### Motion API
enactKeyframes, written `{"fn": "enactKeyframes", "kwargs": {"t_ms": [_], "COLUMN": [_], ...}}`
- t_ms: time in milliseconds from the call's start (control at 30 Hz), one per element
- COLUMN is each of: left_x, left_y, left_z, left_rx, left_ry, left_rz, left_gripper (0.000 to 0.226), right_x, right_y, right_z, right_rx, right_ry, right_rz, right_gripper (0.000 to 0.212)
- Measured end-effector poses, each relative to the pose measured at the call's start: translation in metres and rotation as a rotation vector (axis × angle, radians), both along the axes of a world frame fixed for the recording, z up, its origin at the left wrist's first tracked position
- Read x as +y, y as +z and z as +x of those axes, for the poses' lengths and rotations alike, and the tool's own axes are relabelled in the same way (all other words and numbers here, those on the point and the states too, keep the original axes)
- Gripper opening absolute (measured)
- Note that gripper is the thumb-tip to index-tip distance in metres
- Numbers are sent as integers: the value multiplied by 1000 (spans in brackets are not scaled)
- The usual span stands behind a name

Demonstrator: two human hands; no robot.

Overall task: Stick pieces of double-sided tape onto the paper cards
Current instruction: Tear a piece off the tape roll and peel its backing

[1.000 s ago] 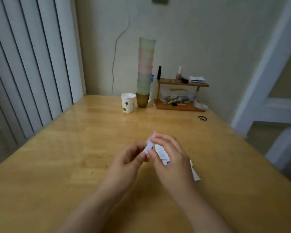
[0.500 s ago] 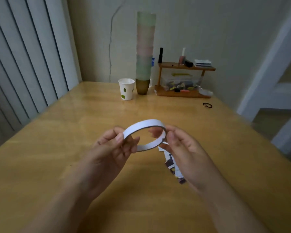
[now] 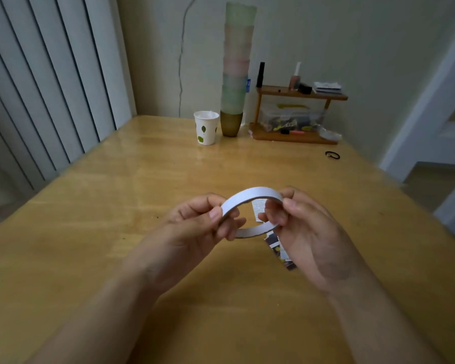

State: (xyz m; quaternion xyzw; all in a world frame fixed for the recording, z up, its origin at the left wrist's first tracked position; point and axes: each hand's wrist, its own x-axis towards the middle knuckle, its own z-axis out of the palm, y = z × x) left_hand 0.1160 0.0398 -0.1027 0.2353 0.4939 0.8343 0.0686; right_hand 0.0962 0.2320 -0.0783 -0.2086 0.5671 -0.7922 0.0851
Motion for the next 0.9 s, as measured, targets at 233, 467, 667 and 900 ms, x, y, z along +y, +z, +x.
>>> {"fn": "enactKeyframes", "kwargs": {"t_ms": [233,467,667,900], "left_x": [1,4,1,-3], "left_y": [3,4,5,6], "left_z": [2,5,3,1], "left_rx": [42,66,78,-1], "left_ry": [121,209,120,43], "left_rz": [-199,-418,-124,67], "left_gripper": [11,15,15,21], "right_x": [1,-5,2,2], "right_y": [1,-3,0,-2], "right_z": [3,9,4,0], "right_rx": [138,365,163,-6], "right_ry": [-54,-120,-38,117], "right_rz": [250,590,282,-54], "right_gripper": [12,6,21,22]}}
